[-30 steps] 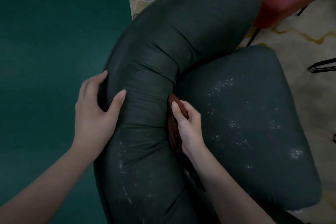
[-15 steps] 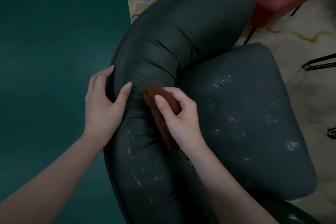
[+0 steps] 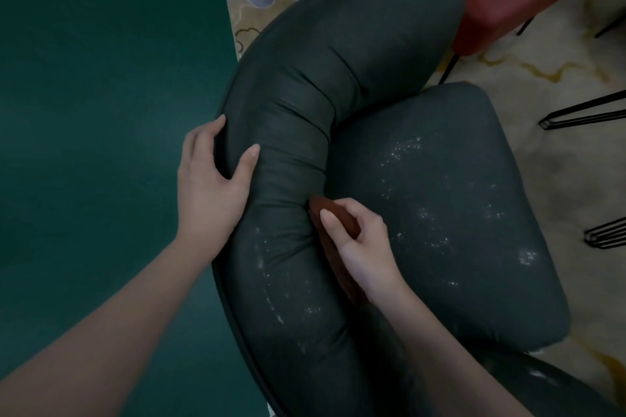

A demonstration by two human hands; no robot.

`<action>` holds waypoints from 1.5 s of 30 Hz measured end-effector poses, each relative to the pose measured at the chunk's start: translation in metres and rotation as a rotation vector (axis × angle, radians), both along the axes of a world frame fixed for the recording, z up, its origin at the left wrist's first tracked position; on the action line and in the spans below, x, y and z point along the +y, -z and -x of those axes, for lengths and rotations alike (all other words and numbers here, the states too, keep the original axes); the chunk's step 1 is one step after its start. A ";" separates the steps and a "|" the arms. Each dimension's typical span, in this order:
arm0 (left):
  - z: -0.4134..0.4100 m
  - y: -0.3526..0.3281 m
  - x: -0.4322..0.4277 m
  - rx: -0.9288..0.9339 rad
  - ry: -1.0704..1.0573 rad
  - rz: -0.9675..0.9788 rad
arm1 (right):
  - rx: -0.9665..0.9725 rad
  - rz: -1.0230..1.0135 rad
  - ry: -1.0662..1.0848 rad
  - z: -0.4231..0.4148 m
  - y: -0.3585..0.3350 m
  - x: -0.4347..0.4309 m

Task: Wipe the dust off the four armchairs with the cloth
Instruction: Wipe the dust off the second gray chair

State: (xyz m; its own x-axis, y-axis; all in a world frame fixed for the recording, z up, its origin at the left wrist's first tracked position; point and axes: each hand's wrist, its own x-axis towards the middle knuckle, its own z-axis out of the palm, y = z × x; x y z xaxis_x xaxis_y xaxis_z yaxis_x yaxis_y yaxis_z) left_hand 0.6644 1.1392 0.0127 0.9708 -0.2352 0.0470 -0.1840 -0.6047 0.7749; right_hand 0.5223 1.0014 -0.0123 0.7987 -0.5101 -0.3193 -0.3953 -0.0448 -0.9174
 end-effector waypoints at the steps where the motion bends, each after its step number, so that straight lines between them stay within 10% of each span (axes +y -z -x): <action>1: 0.000 0.000 0.000 0.002 0.001 0.000 | -0.039 0.028 -0.033 0.000 -0.006 0.004; 18: 0.001 -0.006 0.003 0.066 0.016 0.026 | -0.159 0.233 -0.045 -0.008 -0.029 0.023; 23: 0.019 -0.008 0.020 0.117 0.007 0.070 | -0.007 0.166 0.352 -0.032 -0.023 0.004; 33: 0.070 0.003 0.039 0.178 -0.091 0.180 | -0.151 0.383 -0.121 -0.029 -0.031 0.030; 45: 0.083 0.004 0.036 0.185 -0.216 0.263 | -0.234 0.444 -0.191 -0.008 -0.029 0.032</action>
State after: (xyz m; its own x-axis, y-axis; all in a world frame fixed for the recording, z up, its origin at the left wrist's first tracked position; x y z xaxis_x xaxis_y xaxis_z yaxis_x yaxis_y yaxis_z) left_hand 0.5816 1.1749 0.0086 0.9944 -0.0274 -0.1023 0.0836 -0.3900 0.9170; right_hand 0.5298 1.0335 0.0167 0.9142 -0.3945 0.0923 -0.1292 -0.4998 -0.8565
